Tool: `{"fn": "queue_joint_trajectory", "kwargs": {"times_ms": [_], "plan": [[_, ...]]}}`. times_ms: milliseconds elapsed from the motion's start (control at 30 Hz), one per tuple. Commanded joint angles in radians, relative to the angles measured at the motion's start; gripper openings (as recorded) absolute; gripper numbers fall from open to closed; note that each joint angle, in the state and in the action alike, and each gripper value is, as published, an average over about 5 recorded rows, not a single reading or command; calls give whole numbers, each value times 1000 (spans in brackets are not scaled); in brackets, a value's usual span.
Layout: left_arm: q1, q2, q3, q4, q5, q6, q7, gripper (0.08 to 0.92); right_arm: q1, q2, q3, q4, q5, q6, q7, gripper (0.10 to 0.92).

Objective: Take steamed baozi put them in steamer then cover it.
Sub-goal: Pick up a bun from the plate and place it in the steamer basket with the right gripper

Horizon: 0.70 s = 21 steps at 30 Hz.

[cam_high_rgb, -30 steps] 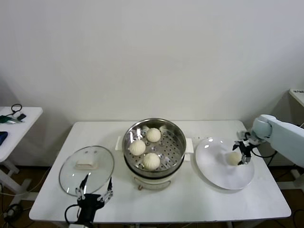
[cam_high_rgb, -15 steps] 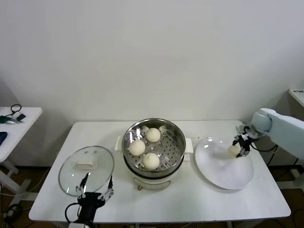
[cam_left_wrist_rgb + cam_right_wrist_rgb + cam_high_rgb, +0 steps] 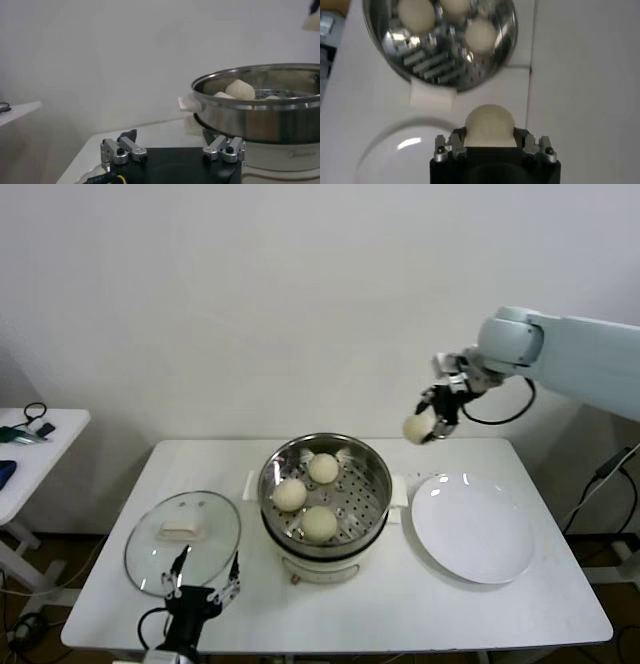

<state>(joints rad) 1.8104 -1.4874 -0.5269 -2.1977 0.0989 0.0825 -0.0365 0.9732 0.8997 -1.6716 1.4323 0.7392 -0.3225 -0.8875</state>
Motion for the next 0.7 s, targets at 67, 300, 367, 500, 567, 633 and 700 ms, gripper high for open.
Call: {"fn": "queue_joint_trajectory", "kwargs": {"times_ms": [67, 300, 367, 500, 567, 633, 700], "plan": [[2, 0, -6, -6, -4, 4, 0, 823, -28, 165, 14, 186, 197, -191, 153, 645], [2, -2, -13, -11, -8, 7, 1, 823, -206, 227, 17, 99, 113, -211, 195, 645], [4, -2, -15, -11, -9, 6, 0, 823, -234, 234, 17, 77, 91, -213, 198, 645], [4, -3, -17, -10, -11, 4, -3, 823, -267, 247, 15, 24, 54, -206, 196, 645], [5, -4, -17, -11, -11, 4, -3, 823, -272, 252, 12, 6, 42, -201, 191, 645], [6, -4, -17, -12, -11, 5, -3, 823, -272, 253, 4, 3, 32, -199, 188, 645], [6, -4, -16, -13, -11, 6, -3, 823, -272, 253, -3, 4, 21, -200, 190, 645]]}}
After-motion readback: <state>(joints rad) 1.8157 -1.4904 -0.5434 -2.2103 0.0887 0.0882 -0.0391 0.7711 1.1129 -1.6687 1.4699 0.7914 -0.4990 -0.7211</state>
